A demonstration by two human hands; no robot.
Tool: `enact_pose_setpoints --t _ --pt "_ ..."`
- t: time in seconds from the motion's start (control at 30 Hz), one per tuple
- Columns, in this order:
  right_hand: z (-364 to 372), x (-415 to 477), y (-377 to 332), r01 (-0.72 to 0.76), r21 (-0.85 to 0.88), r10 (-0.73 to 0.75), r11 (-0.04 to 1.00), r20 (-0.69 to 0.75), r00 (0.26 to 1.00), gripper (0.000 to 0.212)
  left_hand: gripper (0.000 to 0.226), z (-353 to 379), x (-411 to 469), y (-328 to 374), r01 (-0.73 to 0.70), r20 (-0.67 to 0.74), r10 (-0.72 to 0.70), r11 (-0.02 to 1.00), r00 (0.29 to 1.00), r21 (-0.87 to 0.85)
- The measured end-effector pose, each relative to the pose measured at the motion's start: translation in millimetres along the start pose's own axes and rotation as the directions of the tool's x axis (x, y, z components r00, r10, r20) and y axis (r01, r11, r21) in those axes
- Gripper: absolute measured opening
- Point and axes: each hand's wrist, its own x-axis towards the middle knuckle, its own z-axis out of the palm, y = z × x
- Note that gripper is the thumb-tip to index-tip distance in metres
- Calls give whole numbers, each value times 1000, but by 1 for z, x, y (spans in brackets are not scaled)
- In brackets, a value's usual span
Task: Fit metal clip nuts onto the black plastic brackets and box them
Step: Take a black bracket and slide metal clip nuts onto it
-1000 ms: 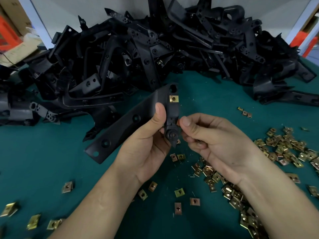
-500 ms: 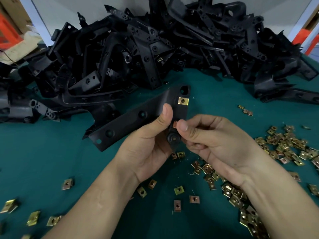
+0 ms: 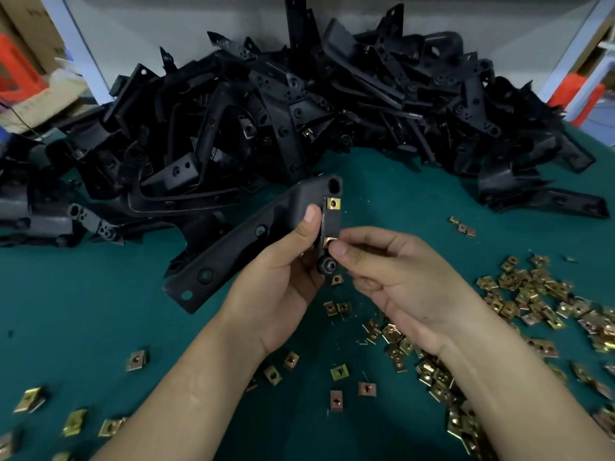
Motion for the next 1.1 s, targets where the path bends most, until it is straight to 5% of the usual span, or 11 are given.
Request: enact_pose_setpoints --t 0.17,0.3,0.77,0.87,1.03,1.1 --pt "-4 -4 -23 28 105 -25 994 -29 999 13 39 -2 -7 25 -306 -79 306 952 949 14" --pt "-7 -17 -40 81 113 -71 990 -84 994 21 29 2 -14 34 -379 -84 386 921 919 94" --pt "-103 -160 -42 207 17 -185 978 -386 904 29 33 109 -45 -23 -1 231 -4 1000 973 23" --pt "-124 -213 -31 266 -3 -233 964 -492 839 18 32 145 -57 -57 109 313 -118 993 942 48" --pt "-154 -297 -6 194 -57 -174 979 -725 666 40 32 194 -81 -116 250 444 -290 957 848 148" --pt "-160 -328 2 181 -45 -146 983 -790 596 30 29 209 -91 -138 253 478 -341 937 810 239"
